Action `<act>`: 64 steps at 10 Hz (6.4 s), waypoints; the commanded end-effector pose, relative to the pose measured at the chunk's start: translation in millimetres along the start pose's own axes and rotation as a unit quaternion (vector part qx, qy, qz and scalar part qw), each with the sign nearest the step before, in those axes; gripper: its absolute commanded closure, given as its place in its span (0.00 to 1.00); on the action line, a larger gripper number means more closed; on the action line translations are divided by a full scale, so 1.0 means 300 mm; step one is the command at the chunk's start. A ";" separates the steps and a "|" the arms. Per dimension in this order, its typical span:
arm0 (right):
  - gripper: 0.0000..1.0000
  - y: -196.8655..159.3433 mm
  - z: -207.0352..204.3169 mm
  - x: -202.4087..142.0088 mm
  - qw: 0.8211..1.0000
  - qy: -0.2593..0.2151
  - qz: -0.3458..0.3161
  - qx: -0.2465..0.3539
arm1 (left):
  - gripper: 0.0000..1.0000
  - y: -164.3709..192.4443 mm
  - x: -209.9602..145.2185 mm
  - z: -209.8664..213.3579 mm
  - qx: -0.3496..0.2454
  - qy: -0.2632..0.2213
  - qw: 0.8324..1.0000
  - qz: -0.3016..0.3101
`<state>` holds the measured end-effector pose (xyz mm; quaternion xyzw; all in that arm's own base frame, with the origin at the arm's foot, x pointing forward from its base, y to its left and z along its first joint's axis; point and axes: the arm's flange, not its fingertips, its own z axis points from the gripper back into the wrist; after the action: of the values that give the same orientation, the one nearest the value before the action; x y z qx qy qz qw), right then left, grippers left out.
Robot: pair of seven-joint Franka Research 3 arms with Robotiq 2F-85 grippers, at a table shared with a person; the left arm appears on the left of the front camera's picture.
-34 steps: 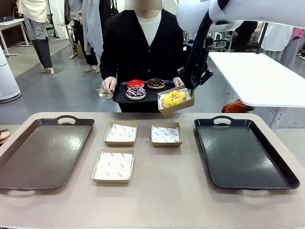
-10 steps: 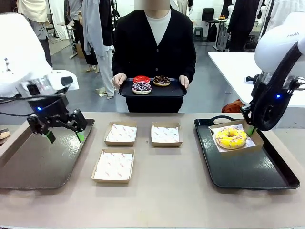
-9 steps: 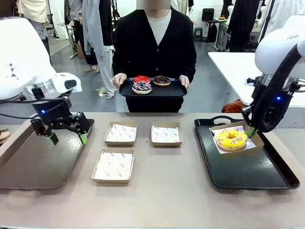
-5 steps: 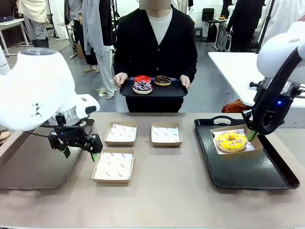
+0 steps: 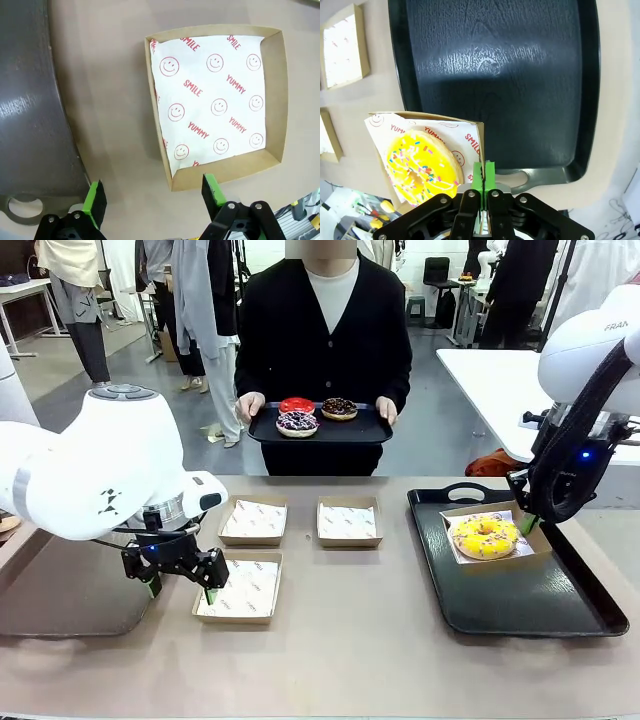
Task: Individually package the donuts and arrange them on the tray.
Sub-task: Place the picked Paper togo box on the Handle tray while simultaneously picking up another Paper togo box from the table with the other hand.
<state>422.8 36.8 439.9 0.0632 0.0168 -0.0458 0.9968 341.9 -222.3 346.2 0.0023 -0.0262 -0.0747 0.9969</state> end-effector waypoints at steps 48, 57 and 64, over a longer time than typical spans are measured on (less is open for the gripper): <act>0.00 0.041 -0.262 -0.013 0.998 -0.006 0.025 -0.052 | 1.00 -0.005 0.155 -0.089 -0.007 -0.019 0.999 0.044; 0.00 0.018 -0.188 -0.090 0.999 -0.009 0.045 -0.009 | 1.00 0.008 0.140 -0.056 -0.011 -0.010 0.999 0.047; 0.00 -0.520 0.356 -0.492 0.933 -0.037 0.082 0.347 | 1.00 -0.008 0.143 0.296 0.005 -0.026 0.999 0.031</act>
<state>259.7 -90.9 520.9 0.3544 -0.0311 0.0392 0.9338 373.9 -232.5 433.2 0.0085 -0.0518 -0.0430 0.9977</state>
